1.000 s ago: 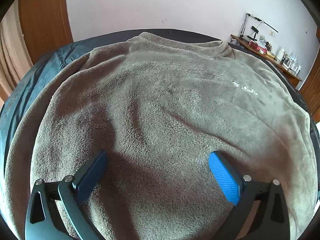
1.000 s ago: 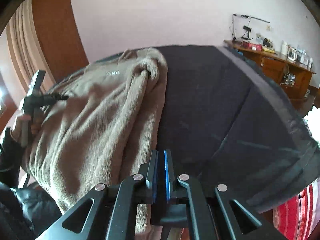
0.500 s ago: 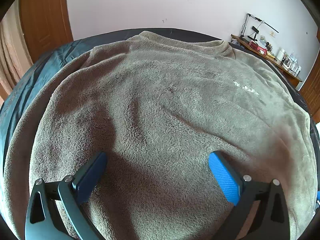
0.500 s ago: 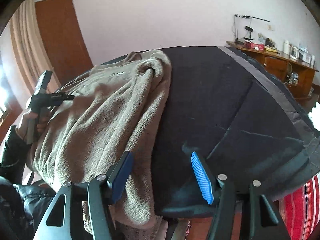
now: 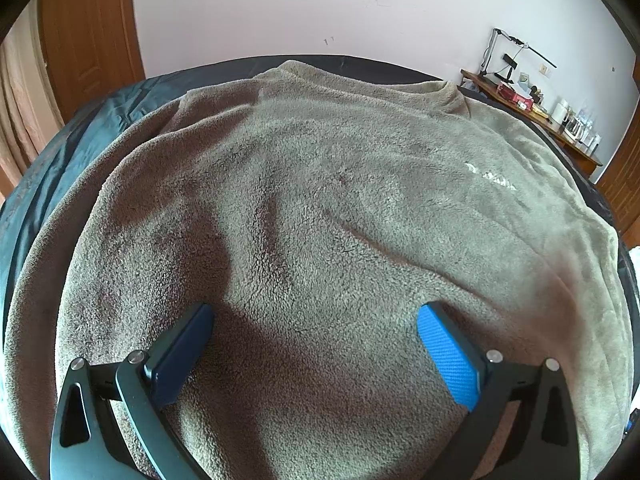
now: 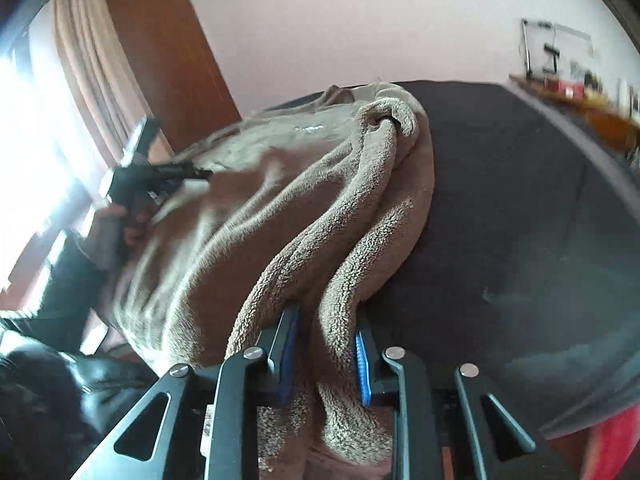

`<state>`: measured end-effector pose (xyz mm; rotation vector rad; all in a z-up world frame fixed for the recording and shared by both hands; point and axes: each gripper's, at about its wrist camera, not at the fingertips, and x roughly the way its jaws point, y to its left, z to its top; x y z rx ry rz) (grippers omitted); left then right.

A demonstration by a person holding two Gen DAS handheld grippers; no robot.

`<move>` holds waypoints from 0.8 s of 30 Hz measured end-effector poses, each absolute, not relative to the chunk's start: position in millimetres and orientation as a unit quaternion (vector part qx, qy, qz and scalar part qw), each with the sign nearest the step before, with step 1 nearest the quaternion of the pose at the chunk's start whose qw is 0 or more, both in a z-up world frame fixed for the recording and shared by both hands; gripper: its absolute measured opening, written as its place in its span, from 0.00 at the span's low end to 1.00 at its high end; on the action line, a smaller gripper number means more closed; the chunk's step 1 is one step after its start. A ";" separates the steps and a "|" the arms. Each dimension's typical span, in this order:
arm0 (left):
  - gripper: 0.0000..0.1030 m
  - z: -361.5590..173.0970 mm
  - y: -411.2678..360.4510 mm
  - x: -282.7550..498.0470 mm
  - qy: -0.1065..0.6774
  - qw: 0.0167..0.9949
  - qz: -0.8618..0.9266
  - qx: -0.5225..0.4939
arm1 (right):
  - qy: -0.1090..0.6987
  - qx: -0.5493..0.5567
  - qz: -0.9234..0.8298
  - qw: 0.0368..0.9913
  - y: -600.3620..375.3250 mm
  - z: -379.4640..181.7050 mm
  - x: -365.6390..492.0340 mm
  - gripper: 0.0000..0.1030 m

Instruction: Fold clothes

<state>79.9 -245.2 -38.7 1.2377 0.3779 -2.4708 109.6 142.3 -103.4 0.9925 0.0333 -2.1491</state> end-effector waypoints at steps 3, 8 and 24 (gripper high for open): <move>0.99 -38.8 -245.2 79.9 0.134 0.175 -0.872 0.437 | 0.007 0.381 -0.853 0.356 145.1 -100.0 107.7 0.13; 0.99 -38.8 -245.3 79.7 0.134 0.175 -0.872 0.437 | 0.079 0.301 -0.929 0.202 159.9 -57.7 105.9 0.05; 0.99 -39.2 -245.6 80.8 0.136 0.174 -0.873 0.435 | 0.012 0.374 -0.890 0.262 177.1 -82.7 75.9 0.06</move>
